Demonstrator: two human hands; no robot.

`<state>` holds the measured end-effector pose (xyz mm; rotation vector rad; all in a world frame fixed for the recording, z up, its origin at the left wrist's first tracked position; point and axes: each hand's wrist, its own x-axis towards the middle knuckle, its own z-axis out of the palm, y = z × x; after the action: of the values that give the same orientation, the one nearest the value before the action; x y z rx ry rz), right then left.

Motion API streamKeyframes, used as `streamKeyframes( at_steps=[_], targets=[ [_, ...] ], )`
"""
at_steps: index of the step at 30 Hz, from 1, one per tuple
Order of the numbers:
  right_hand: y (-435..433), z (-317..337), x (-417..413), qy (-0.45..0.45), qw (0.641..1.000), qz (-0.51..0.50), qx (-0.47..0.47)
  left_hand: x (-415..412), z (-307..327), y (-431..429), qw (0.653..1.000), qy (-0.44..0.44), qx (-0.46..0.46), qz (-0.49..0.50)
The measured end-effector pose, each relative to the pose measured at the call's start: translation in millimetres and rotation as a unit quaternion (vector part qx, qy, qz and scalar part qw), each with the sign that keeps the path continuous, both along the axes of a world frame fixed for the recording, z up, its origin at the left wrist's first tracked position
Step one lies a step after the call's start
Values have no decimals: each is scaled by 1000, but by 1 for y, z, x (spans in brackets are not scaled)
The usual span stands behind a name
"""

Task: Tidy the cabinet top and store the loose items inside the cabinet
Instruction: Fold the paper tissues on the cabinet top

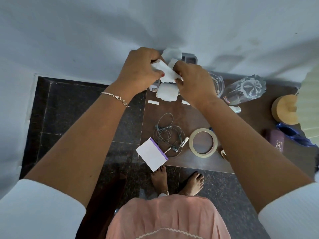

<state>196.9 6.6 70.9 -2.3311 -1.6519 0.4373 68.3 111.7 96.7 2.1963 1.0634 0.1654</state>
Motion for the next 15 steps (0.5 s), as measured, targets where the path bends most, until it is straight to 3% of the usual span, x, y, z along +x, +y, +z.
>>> streamKeyframes(
  at_steps=[4, 11, 15],
  targets=[
    [1, 0, -3, -70, 997, 21, -17, 0, -10, 0, 1000, -1, 20, -20],
    [6, -3, -1, 12, 1000, -7, -24, -2, -7, 2, 995, -74, 52, 33],
    [7, -9, 0, -40, 999, 3, -35, -2, -3, 1, 994, -105, 29, 26]
  ],
)
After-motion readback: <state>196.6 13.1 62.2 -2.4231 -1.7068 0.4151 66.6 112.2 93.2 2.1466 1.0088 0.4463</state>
